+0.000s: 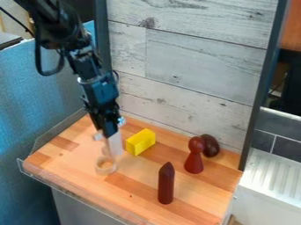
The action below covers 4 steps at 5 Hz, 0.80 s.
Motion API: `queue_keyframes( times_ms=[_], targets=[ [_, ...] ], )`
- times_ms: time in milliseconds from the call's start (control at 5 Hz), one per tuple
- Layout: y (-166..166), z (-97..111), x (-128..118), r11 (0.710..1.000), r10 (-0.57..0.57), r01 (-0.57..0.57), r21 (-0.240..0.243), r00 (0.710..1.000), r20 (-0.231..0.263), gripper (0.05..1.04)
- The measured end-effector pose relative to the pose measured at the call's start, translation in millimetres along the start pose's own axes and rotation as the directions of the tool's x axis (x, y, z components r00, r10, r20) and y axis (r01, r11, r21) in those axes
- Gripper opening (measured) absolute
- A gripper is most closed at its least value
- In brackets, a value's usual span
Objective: Removed the T block and placed it on top of the hollow block
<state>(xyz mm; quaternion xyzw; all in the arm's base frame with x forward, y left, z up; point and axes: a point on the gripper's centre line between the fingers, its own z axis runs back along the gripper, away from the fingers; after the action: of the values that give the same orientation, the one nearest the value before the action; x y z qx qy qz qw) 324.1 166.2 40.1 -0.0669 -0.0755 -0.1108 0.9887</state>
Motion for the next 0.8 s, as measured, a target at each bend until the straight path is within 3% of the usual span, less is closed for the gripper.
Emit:
queue_keyframes(
  times_ms=[200,400,800],
  targets=[
    [0.6,-3.5,-2.3,0.999,0.015,-0.013,0.037,0.999,-0.049,0.201],
    [2.4,-15.5,-7.0,0.999,0.018,-0.015,0.039,0.996,-0.088,0.201],
    [5.3,-17.6,-5.5,0.999,0.009,-0.005,0.05,0.997,-0.076,0.201]
  ],
)
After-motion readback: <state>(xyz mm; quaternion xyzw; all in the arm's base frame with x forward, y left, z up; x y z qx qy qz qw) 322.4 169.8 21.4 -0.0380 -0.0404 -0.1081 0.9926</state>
